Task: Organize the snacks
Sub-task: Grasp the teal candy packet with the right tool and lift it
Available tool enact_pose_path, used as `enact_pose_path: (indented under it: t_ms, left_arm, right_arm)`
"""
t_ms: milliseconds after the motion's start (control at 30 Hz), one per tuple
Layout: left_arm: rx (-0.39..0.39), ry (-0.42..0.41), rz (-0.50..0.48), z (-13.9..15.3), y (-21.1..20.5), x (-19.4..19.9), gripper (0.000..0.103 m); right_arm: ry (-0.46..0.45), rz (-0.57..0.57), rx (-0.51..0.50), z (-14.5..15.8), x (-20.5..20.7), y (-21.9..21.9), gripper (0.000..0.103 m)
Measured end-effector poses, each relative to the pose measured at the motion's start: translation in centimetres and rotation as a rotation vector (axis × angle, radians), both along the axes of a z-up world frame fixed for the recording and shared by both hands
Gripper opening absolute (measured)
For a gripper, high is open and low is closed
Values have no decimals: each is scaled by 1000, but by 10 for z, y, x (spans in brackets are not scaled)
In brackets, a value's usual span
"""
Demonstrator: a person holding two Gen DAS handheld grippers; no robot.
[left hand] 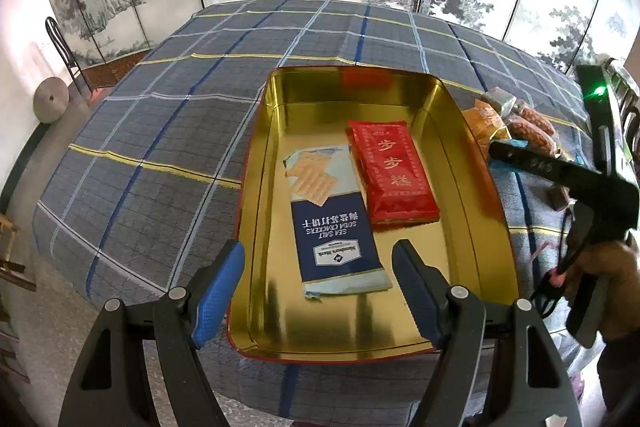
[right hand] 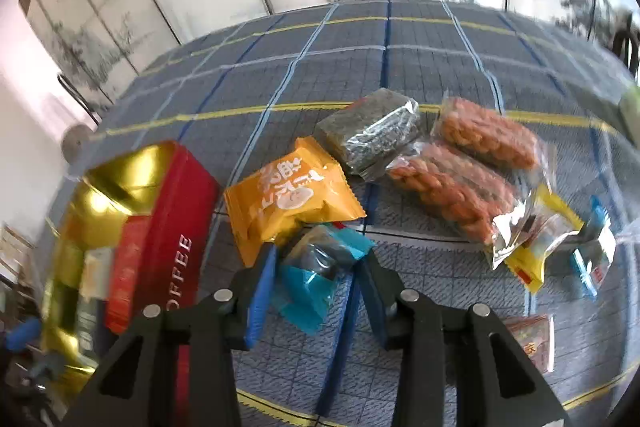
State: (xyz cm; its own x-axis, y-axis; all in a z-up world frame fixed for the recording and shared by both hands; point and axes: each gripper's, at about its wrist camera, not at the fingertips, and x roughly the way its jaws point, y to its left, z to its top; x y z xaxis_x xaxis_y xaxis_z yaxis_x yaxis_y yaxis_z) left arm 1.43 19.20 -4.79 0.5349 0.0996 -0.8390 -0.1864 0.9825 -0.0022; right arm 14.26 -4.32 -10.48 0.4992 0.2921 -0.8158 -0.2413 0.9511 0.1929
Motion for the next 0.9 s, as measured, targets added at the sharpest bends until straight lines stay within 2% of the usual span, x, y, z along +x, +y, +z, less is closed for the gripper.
enact_pose_path:
  t_ms: [67, 167, 233, 300, 367, 433, 533, 600, 700, 733, 800, 900]
  left_arm:
    - [11, -2, -5, 2, -3, -1, 72]
    - [23, -12, -12, 7, -5, -2, 72]
    - [34, -20, -13, 11, -7, -3, 72]
    - [32, -29, -27, 18, -11, -3, 72]
    - [40, -44, -52, 26, -18, -3, 72]
    - [58, -60, -83, 32, -28, -3, 72]
    - [26, -55, -151, 38, -49, 3, 72]
    - [-11, -49, -196, 41, -67, 9, 72]
    - [-42, -43, -260, 44, -95, 19, 73]
    - [-65, -31, -287, 44, -105, 24, 75]
    - [-101, -1, -337, 40, -125, 34, 81]
    - [-101, 34, -382, 31, -155, 49, 82]
  right_arm:
    - [-27, 9, -57, -1, -3, 9, 43]
    - [-54, 32, -82, -2, -5, 13, 33]
    - [-54, 62, -67, -2, -7, 8, 31]
    - [-49, 87, -9, 4, -13, -4, 30]
    - [-107, 91, -15, 22, -32, -24, 30]
    - [-145, 73, 11, 38, -51, -55, 30]
    - [-208, -17, -57, 54, -72, -113, 31]
    - [-203, -114, -108, 49, -76, -162, 31]
    - [-169, -233, -124, 36, -77, -220, 31]
    - [-168, -272, -145, 31, -77, -239, 31]
    - [-163, -310, -169, 25, -74, -262, 31]
    - [-146, -350, -169, 14, -67, -289, 31]
